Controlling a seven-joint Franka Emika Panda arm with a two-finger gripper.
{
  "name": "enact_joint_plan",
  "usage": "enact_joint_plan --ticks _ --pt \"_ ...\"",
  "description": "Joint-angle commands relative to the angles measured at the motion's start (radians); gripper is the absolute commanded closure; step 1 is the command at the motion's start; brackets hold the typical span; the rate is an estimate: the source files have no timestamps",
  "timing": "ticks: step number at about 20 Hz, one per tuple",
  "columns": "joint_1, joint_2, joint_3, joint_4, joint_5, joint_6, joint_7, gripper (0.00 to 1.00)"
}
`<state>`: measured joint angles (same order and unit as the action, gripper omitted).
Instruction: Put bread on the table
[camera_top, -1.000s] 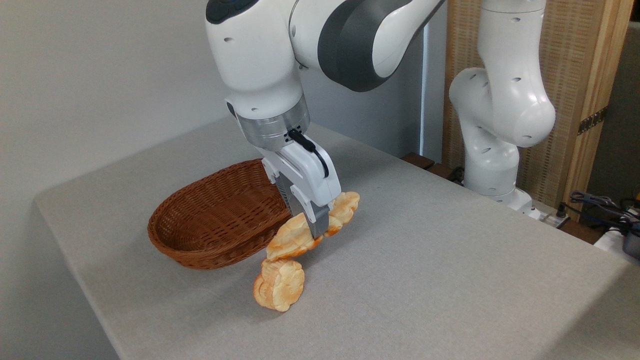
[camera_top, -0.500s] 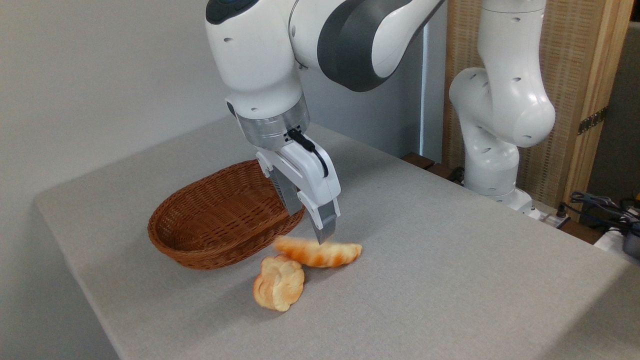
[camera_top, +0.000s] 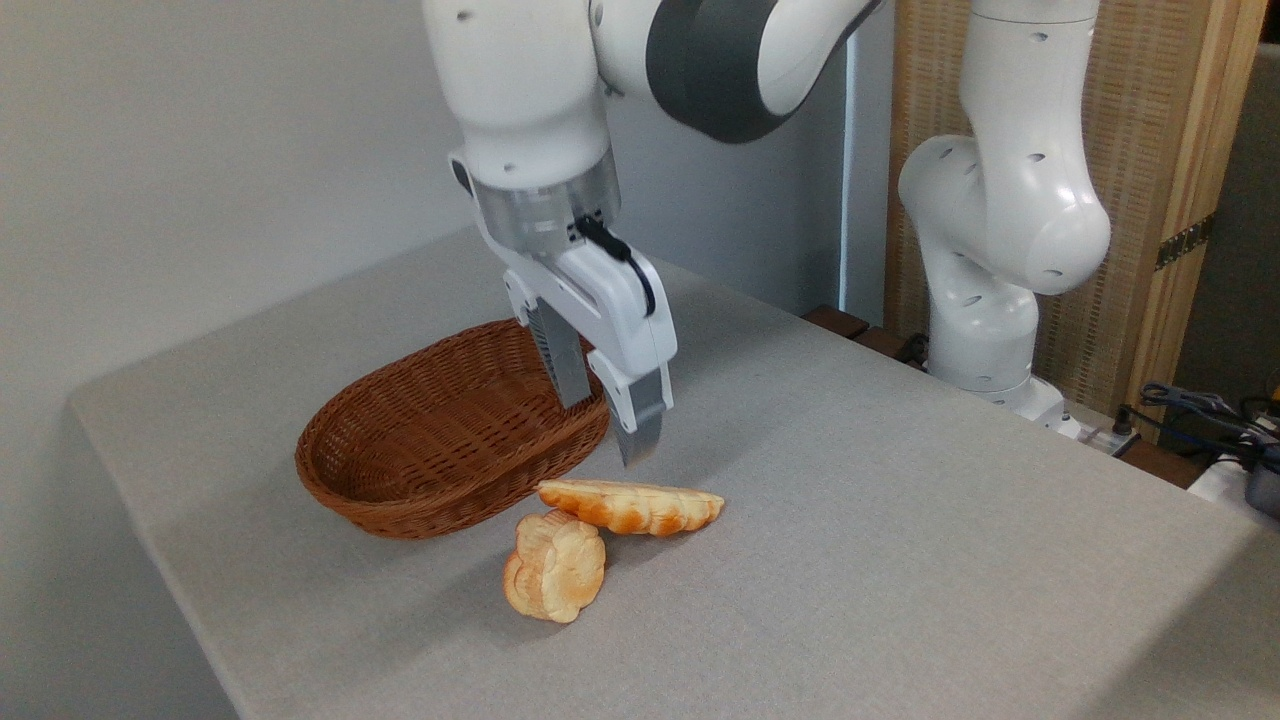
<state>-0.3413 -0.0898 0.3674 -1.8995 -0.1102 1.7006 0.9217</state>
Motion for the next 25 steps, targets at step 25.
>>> enact_joint_plan --ticks 25 --pt "-0.015 -0.021 -0.102 0.043 0.175 0.177 -0.313 0.00"
